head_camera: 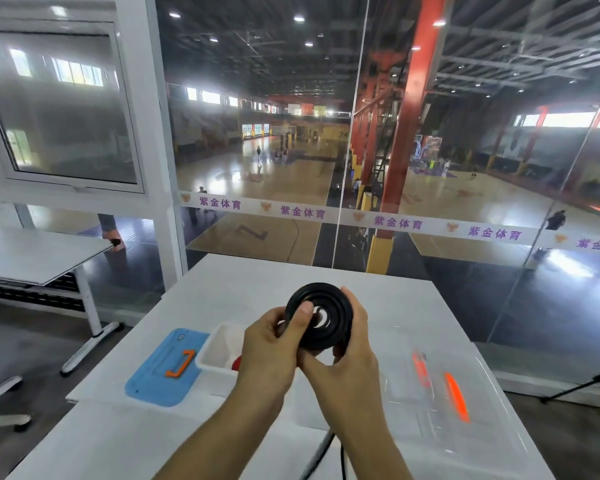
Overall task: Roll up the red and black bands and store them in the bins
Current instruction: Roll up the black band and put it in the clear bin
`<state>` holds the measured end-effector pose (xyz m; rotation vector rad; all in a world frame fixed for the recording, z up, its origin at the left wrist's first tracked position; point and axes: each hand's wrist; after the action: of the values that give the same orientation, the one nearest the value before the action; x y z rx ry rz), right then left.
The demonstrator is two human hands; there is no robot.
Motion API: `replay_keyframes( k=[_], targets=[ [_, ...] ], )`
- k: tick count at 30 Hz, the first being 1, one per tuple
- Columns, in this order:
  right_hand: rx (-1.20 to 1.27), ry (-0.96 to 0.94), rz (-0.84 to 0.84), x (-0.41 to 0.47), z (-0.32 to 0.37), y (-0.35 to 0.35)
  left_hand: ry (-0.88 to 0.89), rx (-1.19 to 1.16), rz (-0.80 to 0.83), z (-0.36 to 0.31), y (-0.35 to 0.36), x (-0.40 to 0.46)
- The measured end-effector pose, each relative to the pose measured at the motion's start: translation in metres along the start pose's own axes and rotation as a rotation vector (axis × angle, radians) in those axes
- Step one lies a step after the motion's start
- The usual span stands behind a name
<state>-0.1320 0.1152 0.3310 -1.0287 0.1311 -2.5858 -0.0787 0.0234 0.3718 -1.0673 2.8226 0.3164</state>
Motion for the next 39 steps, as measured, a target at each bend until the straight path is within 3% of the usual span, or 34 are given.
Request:
replay_keyframes(
  k=[3,6,9,13,20,26,30,35,39],
  targets=[
    [0.008,-0.034,0.115,0.007,0.000,-0.016,-0.069,0.075,0.092,0.002,-0.012,0.006],
    [0.031,-0.079,0.365,0.018,0.001,-0.041,-0.144,0.073,0.350,-0.001,-0.034,0.016],
    [0.008,-0.107,0.567,0.025,0.004,-0.055,-0.100,0.202,0.531,-0.009,-0.054,0.023],
    [-0.020,-0.133,0.677,0.028,0.010,-0.054,-0.022,0.448,0.541,-0.021,-0.062,0.022],
    [-0.065,-0.126,0.493,0.024,0.007,-0.046,0.108,0.331,0.229,-0.017,-0.046,0.018],
    [-0.045,-0.092,0.291,0.013,0.010,-0.021,0.169,0.050,0.063,-0.012,-0.019,0.016],
    [-0.155,-0.087,0.105,0.006,0.009,-0.009,0.180,0.034,-0.031,-0.007,-0.006,0.010],
    [-0.230,-0.120,0.118,0.003,0.000,-0.016,0.167,0.176,0.004,0.004,-0.014,0.013],
    [-0.230,-0.138,0.210,0.002,-0.006,-0.027,0.122,0.142,0.079,0.004,-0.026,0.012]
  ],
)
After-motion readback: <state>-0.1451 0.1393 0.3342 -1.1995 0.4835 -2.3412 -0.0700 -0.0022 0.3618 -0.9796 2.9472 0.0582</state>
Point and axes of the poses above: each hand's wrist, its own x-axis towards the middle knuckle, its own y-axis out of the palm, z = x × y, and after that the axes turned 14 degrees about -y, right-handed
